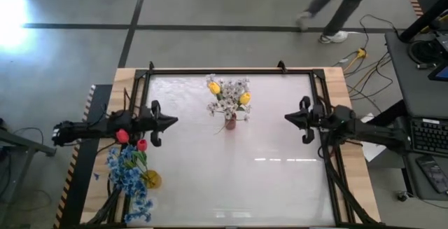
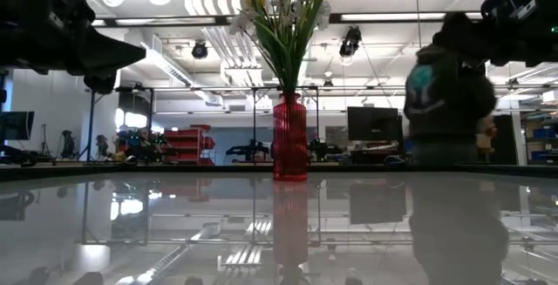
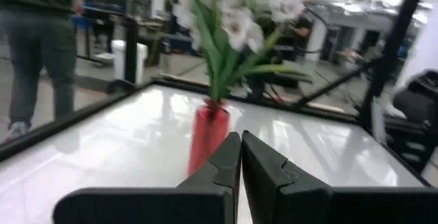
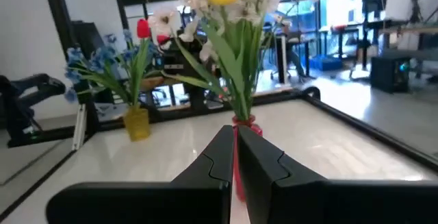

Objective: Sort flowers into vase by color
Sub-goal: Return to Home Position

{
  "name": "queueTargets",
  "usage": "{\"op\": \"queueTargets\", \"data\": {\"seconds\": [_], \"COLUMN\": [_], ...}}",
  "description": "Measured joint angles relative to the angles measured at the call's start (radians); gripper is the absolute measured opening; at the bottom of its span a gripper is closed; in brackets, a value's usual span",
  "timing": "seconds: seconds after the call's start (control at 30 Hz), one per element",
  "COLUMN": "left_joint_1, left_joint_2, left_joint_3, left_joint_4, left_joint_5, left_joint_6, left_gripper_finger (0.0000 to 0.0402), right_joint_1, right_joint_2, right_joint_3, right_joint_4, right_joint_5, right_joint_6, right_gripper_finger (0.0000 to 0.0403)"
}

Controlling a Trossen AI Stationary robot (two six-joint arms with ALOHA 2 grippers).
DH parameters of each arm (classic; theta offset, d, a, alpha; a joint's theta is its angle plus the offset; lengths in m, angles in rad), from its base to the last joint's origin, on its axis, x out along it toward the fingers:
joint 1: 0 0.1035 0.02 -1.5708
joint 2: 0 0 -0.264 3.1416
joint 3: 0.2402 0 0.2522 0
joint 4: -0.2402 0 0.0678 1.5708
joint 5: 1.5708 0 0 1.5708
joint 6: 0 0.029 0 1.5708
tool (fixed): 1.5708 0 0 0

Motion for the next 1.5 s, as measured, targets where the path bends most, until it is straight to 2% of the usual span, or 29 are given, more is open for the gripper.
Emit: {"op": "queueTargets", "data": {"seconds": [0.3,0.4,0.57,1.5], "left_joint_1": [0.000,0.000,0.000,0.000], "left_joint_2": [0.038,0.050,0.062,0.113], "left_joint_3": [0.001,0.006,0.009,0.011], "left_joint_4": [-0.001,-0.001,0.001,0.001], "left_joint_5": [0.016,0.016,0.016,0.016], "left_joint_6": [-0.003,-0.003,-0.003,-0.003], "left_gripper_finger": [0.0000,0.0000,0.0000,0.0000], "right_joint_1": [0.032,0.032,0.032,0.032], "right_joint_2": [0.001,0.002,0.042,0.065], "right_joint_3": [-0.018,-0.018,-0.015,-0.011], "right_joint_4": [0.003,-0.070,-0.072,-0.069], "right_joint_5": [0.034,0.037,0.086,0.087], "right_joint_6": [-0.028,-0.029,-0.036,-0.036], "right_gripper_finger": [0.0013,0.0013,0.0013,0.0013]}}
